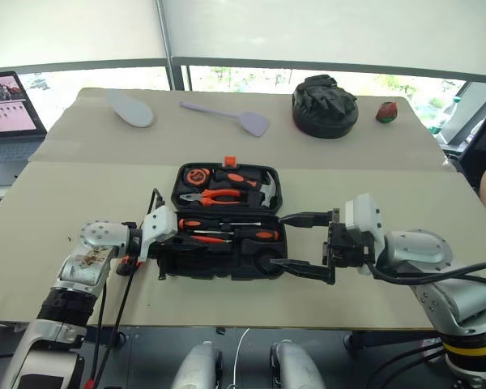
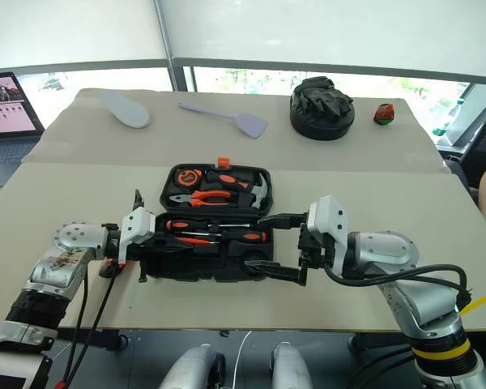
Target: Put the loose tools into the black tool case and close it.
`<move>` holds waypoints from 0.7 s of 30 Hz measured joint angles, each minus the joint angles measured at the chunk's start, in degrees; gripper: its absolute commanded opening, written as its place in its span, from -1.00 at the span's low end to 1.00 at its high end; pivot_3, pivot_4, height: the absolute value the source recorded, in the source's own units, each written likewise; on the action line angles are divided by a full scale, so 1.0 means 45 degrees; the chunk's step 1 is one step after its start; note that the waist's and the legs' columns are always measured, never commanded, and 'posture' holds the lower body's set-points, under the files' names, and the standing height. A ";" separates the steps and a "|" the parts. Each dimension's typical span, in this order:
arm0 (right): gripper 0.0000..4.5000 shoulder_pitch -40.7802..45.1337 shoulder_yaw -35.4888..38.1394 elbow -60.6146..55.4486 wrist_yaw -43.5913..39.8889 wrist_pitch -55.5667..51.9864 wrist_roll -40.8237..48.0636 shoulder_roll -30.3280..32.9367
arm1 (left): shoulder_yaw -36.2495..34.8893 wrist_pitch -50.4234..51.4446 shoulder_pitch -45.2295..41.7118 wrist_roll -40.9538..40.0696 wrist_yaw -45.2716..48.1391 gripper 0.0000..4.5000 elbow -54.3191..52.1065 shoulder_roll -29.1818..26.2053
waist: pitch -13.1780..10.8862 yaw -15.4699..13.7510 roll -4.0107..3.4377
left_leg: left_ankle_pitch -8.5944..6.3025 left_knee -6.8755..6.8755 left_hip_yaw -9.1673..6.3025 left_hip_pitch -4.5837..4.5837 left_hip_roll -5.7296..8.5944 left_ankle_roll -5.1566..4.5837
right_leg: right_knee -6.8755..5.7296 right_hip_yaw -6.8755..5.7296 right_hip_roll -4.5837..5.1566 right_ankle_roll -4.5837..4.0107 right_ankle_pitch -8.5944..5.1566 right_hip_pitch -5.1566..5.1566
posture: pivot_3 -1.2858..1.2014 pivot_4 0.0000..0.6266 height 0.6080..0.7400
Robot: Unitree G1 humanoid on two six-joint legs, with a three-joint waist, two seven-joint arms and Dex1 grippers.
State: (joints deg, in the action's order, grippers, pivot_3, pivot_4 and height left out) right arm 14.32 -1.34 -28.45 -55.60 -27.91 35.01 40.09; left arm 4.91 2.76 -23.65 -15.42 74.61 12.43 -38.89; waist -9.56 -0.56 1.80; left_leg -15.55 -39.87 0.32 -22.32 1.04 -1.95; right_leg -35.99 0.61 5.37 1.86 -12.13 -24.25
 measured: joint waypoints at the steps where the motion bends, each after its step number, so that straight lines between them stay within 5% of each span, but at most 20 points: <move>1: 1.00 0.0000 0.0000 -0.0002 -0.0002 0.0000 0.0000 0.0000 | -0.0078 -0.0018 -0.0037 -0.0023 -0.0081 -0.99 0.0044 0.0000 | 0.0000 0.0002 0.0000 | 0.0000 0.0000 0.0002 0.0000 0.0001 0.0000 | 0.0001 0.0001 0.0001 0.0000 0.0000 0.0001 | 0.03 -0.52 1.00; 21: 1.00 0.0028 -0.0017 0.0000 0.0194 -0.0012 -0.0001 -0.0074 | 0.0306 -0.1456 -0.1131 0.1223 -0.0953 -0.99 0.1845 0.0415 | 0.0001 -0.0004 -0.0001 | 0.0000 0.0001 0.0003 0.0016 0.0000 0.0000 | -0.0001 0.0001 -0.0005 0.0000 0.0000 0.0017 | 0.03 -0.52 1.00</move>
State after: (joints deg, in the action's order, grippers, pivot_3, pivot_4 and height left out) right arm 14.44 -1.42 -28.44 -54.73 -27.96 35.01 39.75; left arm 6.29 -3.79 -28.74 -9.92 70.32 20.73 -37.03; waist -9.56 -0.58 1.79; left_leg -15.55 -39.87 0.34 -22.25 1.04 -1.95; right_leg -36.00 0.61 5.35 1.86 -12.14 -24.17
